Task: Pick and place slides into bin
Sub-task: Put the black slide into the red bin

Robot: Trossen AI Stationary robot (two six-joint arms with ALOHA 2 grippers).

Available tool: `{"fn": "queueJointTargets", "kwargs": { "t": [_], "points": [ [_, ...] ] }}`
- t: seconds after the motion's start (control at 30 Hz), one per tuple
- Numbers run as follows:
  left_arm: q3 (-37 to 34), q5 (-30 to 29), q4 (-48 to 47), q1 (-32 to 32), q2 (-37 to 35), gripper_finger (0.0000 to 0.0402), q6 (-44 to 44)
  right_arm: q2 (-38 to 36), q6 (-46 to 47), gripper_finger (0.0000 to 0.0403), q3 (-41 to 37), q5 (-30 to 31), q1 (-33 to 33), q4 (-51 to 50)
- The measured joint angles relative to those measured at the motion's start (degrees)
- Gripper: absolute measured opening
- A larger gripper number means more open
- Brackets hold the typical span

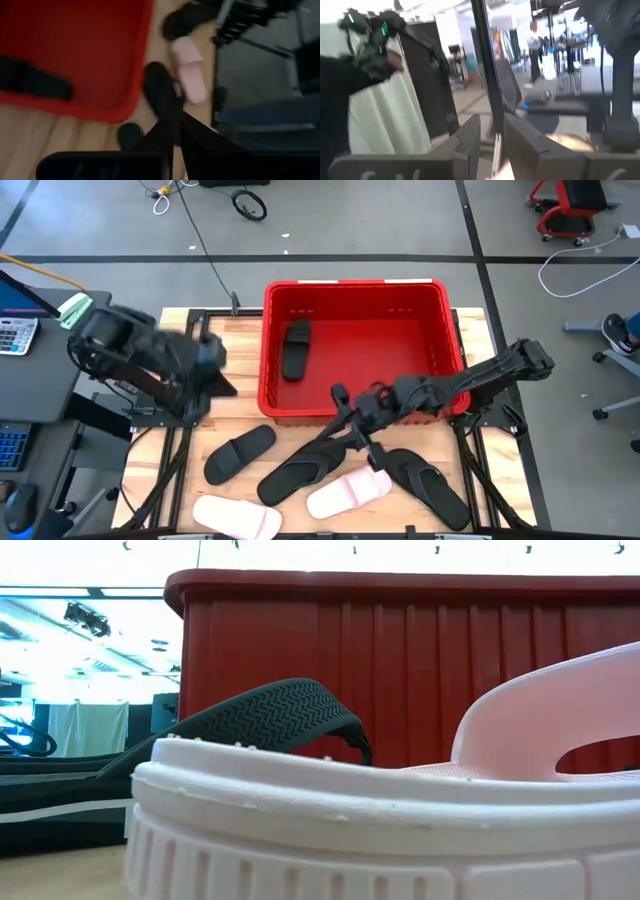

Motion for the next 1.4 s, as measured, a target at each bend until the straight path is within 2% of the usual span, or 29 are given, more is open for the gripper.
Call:
{"fn": "queueJointTargets", "kwargs": {
  "t": [0.27,0.5,0.63,0.8,0.9,1.13,1.27,1.4],
  "points": [
    [-6.01,1.73,1.76,-14.59,1.58,0.0009,2.33,-5.72,-0.09,0.0092,-0.16,0.02,2.8,-5.13],
    [-15.66,1.27,8.51,-21.52,2.75,0.001,1.62,-4.19,0.04,0.0092,-0.18,0.34,7.87,-5.66],
    [-23.13,2.26,6.26,-21.36,3.0,0.0027,-1.39,-1.93,0.85,0.0092,-0.18,2.86,11.05,-5.88],
    [-35.06,9.26,4.69,-19.36,3.04,0.0081,-1.27,0.21,6.72,0.0092,-0.18,9.18,14.56,-5.72],
    [-42.19,9.75,7.7,-18.68,3.06,0.0126,4.29,0.99,9.76,0.0092,-0.18,12.21,16.23,-5.58],
    [-55.72,11.75,21.62,-15.89,3.04,0.0216,12.55,1.83,12.5,0.0092,-0.2,18.76,19.69,-5.29],
    [-60.52,11.92,27.37,-14.23,3.04,0.0234,15.98,1.77,12.46,0.0092,-0.19,21.88,21.34,-5.14],
    [-64.67,11.83,29.89,-12.49,3.04,0.0229,18.35,1.7,12.46,0.0092,-0.19,24.51,22.79,-5.1]
  ]
}}
